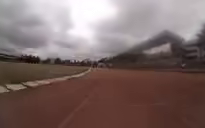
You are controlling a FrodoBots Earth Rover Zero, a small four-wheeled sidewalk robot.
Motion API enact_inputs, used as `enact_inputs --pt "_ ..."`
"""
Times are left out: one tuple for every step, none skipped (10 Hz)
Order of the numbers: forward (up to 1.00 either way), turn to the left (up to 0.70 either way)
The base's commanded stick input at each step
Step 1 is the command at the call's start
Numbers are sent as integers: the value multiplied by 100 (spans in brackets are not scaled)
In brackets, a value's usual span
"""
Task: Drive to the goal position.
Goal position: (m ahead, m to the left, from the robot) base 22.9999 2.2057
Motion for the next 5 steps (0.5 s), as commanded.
enact_inputs --pt "100 0" --pt "100 0" --pt "100 -10" --pt "100 -24" --pt "100 -27"
